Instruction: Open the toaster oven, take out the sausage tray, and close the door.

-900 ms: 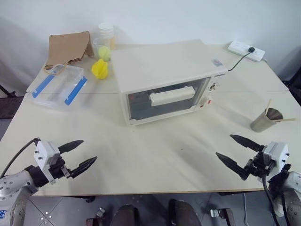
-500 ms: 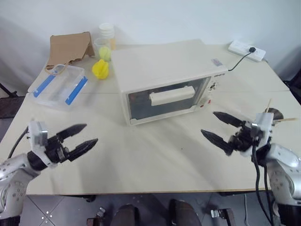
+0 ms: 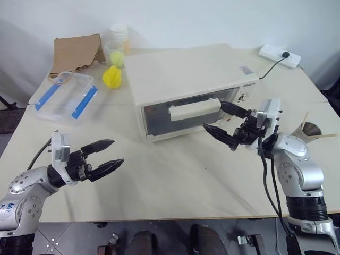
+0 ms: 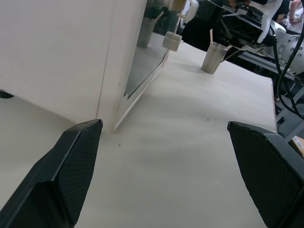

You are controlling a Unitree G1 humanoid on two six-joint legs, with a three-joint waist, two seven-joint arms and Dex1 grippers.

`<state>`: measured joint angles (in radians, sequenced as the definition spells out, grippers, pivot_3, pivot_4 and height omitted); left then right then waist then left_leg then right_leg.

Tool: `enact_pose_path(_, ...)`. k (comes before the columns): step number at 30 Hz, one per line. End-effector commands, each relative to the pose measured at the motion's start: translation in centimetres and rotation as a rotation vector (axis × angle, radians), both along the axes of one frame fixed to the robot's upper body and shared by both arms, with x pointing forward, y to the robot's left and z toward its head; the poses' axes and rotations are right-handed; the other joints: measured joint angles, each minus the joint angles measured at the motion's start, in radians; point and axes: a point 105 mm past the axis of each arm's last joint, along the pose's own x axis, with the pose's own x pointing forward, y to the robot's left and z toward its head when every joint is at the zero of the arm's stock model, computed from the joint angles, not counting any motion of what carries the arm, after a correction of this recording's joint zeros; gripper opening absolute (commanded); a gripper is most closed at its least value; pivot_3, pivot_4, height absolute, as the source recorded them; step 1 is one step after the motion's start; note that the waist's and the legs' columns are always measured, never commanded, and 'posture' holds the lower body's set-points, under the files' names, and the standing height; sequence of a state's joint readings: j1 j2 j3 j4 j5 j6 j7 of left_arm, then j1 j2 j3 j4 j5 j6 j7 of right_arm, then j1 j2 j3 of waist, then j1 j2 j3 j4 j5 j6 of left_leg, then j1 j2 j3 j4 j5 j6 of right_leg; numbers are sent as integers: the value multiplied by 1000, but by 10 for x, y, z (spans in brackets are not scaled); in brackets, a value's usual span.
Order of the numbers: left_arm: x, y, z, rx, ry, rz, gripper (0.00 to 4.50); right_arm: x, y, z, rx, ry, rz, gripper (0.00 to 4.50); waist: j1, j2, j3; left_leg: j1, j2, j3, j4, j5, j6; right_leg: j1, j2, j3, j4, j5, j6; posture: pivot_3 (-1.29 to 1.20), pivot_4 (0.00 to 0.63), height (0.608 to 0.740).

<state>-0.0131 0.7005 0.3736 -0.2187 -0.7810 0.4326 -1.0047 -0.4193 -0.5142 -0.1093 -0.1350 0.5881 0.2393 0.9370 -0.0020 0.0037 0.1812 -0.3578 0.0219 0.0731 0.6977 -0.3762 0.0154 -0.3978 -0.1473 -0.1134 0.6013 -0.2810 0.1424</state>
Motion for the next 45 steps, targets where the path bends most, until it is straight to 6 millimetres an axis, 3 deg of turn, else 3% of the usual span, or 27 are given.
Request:
enact_pose_path(1,-1,-1,2,7,-26,-1,4500,-16,9,7,-17,-52,77,4468,-1,0,0,0,0,0,0,0,0,0,0,0,0,0,0,0,150,740)
enact_pose_path(7,-1,0,3,-22,-23,10,4500,-32,8,3,-71,-61,121,4468,-4,0,0,0,1,0,0,0,0,0,0,-1,0,0,0,0,150,740)
enact_pose_path(11,-1,2,17,-104,-16,2,4500,-50,1,-14,-238,-162,134,4468,0,0,0,0,1,0,-1,0,0,0,0,-1,0,0,0,0,150,740)
enact_pose_path(14,-8,-5,31,-177,-6,-93,3853,-59,-6,-31,-326,-186,147,4500,0,0,0,0,1,0,-1,0,0,0,0,-1,-1,0,0,0,150,740)
enact_pose_path(16,-2,-12,36,-191,-23,-100,3330,-58,-9,-37,-349,-197,134,4500,1,0,0,0,1,0,-1,0,0,0,0,-1,-1,0,0,0,150,740)
enact_pose_path(21,6,-28,40,-190,-41,-139,1775,-52,-12,-38,-338,-216,92,4500,1,0,0,1,1,0,1,0,0,1,0,0,-1,0,0,0,150,740)
enact_pose_path(26,22,-55,37,-162,-80,-190,193,-48,-11,-38,-341,-230,82,4500,1,0,0,1,1,1,1,0,0,1,1,0,-1,0,0,0,150,740)
enact_pose_path(27,27,-65,37,-161,-88,-210,42,-48,-11,-39,-345,-230,80,4500,3,0,1,1,1,1,1,0,0,1,1,0,-1,0,0,0,150,740)
enact_pose_path(32,43,-88,33,-165,-121,-228,42,-50,-15,-41,-355,-228,60,4500,5,0,1,1,0,7,2,0,0,3,1,-1,-1,0,0,0,150,740)
enact_pose_path(37,38,-98,18,-97,-91,-306,42,-55,-29,-47,-364,-189,-22,4500,3,0,1,1,1,8,1,0,0,2,1,-2,-2,0,0,0,150,740)
enact_pose_path(40,37,-101,7,-42,-90,-319,42,-62,-53,-57,-380,-131,-121,4500,19,0,1,1,0,8,2,0,0,3,1,-2,-4,0,0,0,150,740)
enact_pose_path(45,42,-103,-19,109,-97,-304,42,-87,-114,-76,-422,-11,-366,4500,36,0,1,0,0,8,2,0,1,5,1,-2,-8,0,0,0,150,740)
